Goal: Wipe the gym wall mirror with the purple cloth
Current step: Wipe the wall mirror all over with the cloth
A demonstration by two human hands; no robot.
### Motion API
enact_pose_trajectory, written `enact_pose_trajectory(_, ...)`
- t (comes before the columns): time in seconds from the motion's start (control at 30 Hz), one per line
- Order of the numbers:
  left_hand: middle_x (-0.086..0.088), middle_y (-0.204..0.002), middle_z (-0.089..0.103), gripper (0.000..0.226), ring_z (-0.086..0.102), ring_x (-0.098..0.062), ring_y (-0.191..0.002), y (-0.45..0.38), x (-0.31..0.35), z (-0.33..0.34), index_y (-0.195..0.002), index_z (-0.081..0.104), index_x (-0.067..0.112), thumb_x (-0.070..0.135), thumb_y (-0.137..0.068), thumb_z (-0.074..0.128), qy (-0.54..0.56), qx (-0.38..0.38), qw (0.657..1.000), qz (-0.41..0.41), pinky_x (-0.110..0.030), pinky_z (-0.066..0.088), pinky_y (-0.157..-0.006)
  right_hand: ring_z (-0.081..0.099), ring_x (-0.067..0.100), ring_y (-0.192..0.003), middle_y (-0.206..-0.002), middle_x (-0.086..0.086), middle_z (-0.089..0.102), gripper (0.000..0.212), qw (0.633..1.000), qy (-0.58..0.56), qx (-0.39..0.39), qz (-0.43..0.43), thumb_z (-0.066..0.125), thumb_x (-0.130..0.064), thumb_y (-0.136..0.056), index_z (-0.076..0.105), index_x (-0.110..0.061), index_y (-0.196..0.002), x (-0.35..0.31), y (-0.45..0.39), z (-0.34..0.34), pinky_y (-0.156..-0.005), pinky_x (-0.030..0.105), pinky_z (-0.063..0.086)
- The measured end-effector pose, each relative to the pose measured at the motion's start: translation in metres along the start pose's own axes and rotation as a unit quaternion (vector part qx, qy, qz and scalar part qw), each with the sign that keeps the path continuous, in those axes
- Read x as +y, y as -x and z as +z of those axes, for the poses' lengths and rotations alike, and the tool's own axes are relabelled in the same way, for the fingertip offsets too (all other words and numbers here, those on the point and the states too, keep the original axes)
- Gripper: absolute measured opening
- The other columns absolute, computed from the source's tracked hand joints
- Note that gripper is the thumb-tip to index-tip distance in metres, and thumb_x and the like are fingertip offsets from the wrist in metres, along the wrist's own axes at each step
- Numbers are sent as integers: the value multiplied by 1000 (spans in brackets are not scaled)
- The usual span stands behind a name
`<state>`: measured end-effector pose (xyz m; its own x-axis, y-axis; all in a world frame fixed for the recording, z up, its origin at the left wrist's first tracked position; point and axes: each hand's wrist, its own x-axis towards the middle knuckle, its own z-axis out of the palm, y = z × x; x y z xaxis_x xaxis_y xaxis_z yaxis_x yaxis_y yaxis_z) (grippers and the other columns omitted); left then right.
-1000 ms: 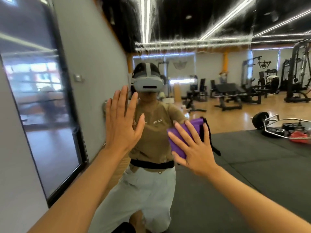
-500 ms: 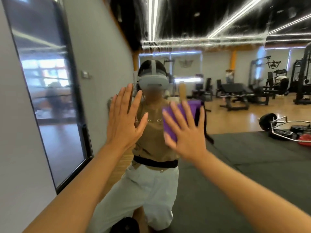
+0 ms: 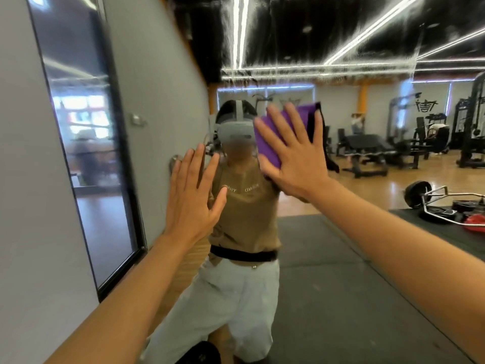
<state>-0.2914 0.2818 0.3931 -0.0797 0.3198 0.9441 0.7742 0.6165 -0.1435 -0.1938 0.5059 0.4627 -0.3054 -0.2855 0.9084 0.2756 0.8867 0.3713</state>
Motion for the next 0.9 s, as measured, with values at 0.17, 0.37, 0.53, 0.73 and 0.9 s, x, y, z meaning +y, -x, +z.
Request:
enact_pose_trajectory(0.17,-13,-167,14,68,9,-29,-155,2,-3,0,-159,27,14,43,-100,45,0,8,1000,3,-48,8,-126,18,36,-153,-167,7,22,64,998,7,16,55,25,-56,-103,26,-26,-160,-5,-14,1,-118,68,11)
enact_pose_trajectory(0.37,-15,-166,16,67,9,-28,-155,2,-7,2,-157,30,11,43,-100,45,3,11,1000,14,-48,9,-126,16,35,-154,-167,3,19,70,995,-5,-42,-85,47,-55,-96,28,-31,-159,-67,137,21,-119,67,7)
enact_pose_trajectory(0.53,-14,-167,15,67,9,-28,-155,3,-8,0,-158,30,12,41,-100,46,6,-2,1000,13,-47,9,-126,12,30,-155,-169,-3,15,71,974,36,-88,-205,46,-58,-95,24,-36,-159,-67,177,30,-122,61,-1)
enact_pose_trajectory(0.73,-14,-167,17,67,12,-29,-155,11,-17,-4,-158,29,11,40,-100,48,11,-1,1000,12,-54,18,-123,21,31,-153,-166,1,25,64,986,-12,-29,-163,39,-56,-99,32,-33,-157,-44,72,13,-121,62,10)
enact_pose_trajectory(0.9,-14,-166,18,67,13,-28,-155,14,-24,-6,-158,28,12,40,-100,48,1,-7,1000,20,-53,20,-123,18,35,-153,-167,6,21,64,1000,7,-5,29,23,-57,-103,24,-28,-161,-22,-36,-1,-119,66,10)
